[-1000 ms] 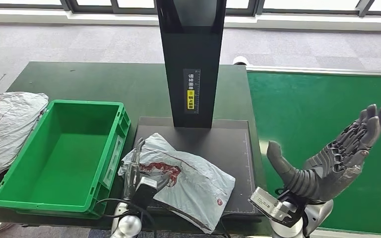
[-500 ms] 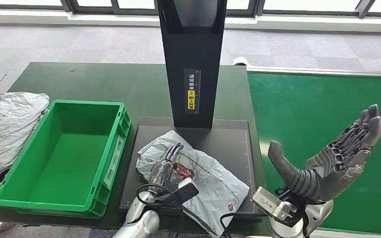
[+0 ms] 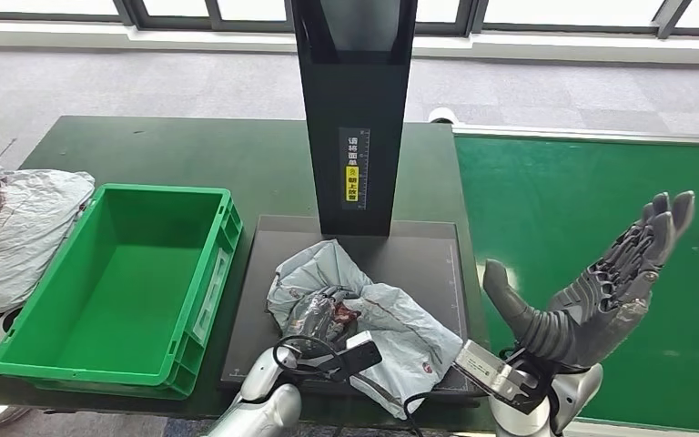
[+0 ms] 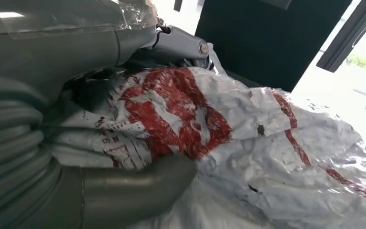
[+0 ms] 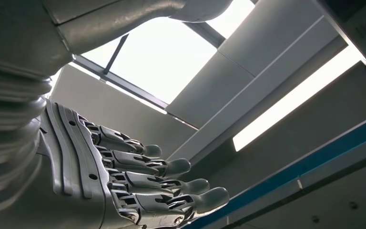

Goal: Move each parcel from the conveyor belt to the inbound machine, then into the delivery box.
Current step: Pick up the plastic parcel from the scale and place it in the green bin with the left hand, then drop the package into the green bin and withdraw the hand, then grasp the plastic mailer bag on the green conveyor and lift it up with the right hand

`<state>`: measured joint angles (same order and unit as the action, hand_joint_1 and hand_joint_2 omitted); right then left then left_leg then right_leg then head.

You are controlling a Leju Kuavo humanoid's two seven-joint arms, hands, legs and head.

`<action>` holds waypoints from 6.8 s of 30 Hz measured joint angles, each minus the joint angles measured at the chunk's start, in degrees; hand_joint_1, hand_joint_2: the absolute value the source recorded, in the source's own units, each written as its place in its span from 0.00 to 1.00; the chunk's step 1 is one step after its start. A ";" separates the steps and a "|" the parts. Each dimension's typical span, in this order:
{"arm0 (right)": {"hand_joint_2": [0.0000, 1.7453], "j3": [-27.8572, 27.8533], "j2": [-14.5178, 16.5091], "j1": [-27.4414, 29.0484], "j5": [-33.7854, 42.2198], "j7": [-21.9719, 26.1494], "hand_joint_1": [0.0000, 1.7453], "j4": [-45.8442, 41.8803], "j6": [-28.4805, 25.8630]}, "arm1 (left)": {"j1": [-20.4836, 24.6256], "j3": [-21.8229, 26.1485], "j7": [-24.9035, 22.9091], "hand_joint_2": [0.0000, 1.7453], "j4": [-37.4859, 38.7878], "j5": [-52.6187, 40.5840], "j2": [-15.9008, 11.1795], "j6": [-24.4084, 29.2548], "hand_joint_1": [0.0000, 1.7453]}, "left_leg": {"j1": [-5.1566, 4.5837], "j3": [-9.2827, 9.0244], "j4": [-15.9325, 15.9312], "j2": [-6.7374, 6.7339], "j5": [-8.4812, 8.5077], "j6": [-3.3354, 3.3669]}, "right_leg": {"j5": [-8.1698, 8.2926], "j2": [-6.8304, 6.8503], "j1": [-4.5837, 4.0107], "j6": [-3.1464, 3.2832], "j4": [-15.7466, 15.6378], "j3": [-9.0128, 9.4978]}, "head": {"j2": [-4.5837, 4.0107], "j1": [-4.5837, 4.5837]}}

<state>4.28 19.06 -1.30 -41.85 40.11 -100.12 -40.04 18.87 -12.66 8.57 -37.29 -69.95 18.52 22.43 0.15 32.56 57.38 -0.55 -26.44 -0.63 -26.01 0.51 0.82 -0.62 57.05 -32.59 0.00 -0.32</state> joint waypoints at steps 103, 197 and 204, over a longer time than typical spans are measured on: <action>1.00 -4.21 -0.09 3.90 -7.30 -4.15 0.00 10.22 -0.07 | -3.53 48.83 29.02 1.00 -46.08 36.62 1.16 17.81 0.00 | 0.00 0.24 -0.06 0.33 0.12 -0.14 | -0.03 0.25 -0.02 0.09 0.10 -0.68 | 0.00 -0.01; 1.00 8.41 -0.64 -7.14 27.13 0.02 0.00 49.74 2.09 | -17.97 8.79 29.01 1.00 -42.12 62.69 -2.82 -10.24 0.00 | 0.03 0.44 -0.04 0.15 0.19 -0.19 | 0.04 0.08 -0.05 0.15 0.12 -0.95 | 0.00 0.01; 1.00 8.72 -0.78 -7.23 26.50 0.02 0.00 50.14 1.51 | -18.06 8.79 29.01 1.00 -41.83 62.20 -2.83 -9.84 0.00 | 0.02 0.44 -0.04 0.15 0.19 -0.19 | 0.03 0.08 -0.05 0.14 0.12 -0.96 | 0.00 0.01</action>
<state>13.00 18.28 -8.53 -15.35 40.13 -49.98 -38.53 0.81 -3.86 37.57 -79.13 -7.75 15.69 12.59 0.17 33.00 57.34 -0.40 -26.26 -0.82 -25.98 0.59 0.77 -0.48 57.17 -33.55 0.00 -0.31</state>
